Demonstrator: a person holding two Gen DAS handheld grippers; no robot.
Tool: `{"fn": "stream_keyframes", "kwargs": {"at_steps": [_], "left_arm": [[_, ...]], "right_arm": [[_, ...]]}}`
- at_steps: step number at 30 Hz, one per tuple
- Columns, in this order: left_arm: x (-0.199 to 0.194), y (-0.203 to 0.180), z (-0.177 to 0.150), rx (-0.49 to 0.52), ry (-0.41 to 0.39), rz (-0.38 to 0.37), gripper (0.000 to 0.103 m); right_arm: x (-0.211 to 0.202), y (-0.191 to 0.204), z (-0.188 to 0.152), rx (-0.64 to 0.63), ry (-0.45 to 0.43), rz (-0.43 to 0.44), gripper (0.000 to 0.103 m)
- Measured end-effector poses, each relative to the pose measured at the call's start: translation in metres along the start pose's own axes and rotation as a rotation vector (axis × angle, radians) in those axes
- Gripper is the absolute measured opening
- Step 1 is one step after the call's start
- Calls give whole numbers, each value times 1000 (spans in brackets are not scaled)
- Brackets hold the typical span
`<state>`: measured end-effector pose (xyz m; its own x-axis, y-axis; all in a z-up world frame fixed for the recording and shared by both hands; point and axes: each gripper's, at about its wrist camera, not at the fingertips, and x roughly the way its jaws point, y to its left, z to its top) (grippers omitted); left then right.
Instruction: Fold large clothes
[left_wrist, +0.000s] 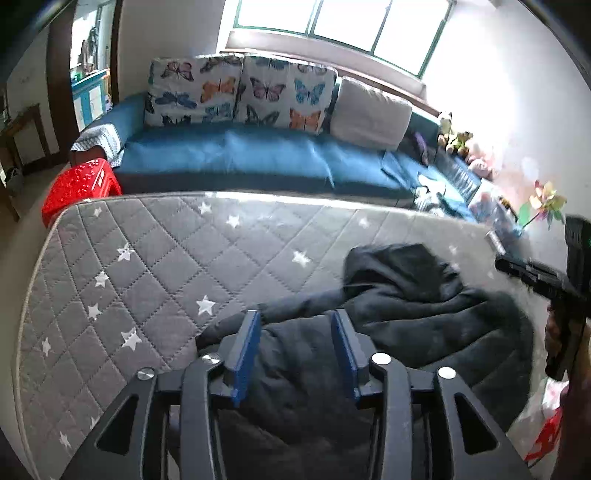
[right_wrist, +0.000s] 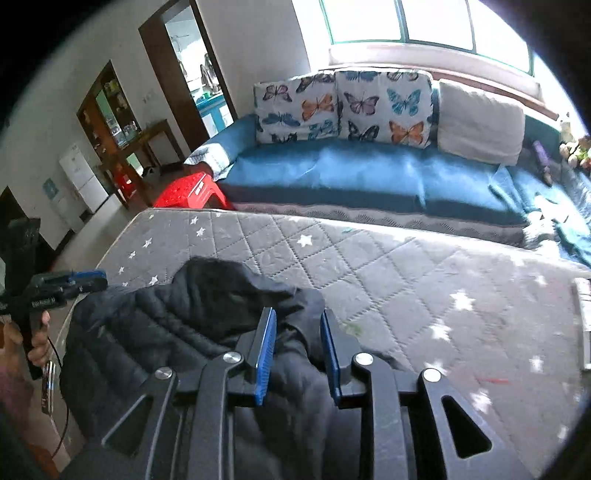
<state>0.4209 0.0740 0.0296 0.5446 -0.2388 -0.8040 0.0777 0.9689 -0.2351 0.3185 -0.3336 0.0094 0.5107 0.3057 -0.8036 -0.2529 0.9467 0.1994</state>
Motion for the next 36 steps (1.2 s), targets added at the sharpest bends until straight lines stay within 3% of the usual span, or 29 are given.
{"fn": "stream_keyframes", "kwargs": {"at_steps": [6, 11, 17, 25, 28, 32, 34, 36], "left_arm": [[-24, -53, -20, 63, 20, -145, 51], [12, -76, -31, 76, 99, -157, 51], [60, -58, -32, -5, 161, -139, 51], [91, -67, -41, 49, 132, -49, 51], [82, -75, -42, 57, 136, -42, 51], [28, -66, -37, 30, 78, -90, 52], [-2, -65, -41, 29, 40, -96, 54], [-29, -65, -50, 46, 14, -54, 68]], "right_arm": [[-14, 10, -38, -46, 99, -45, 27], [9, -9, -55, 21, 129, -57, 28], [30, -18, -57, 44, 139, -41, 28], [43, -24, -59, 69, 138, -40, 27], [31, -18, -58, 51, 104, -63, 27], [2, 4, -56, 22, 51, -100, 28], [-8, 20, -58, -1, 68, -96, 29], [-15, 36, -64, -17, 82, -78, 36]]}}
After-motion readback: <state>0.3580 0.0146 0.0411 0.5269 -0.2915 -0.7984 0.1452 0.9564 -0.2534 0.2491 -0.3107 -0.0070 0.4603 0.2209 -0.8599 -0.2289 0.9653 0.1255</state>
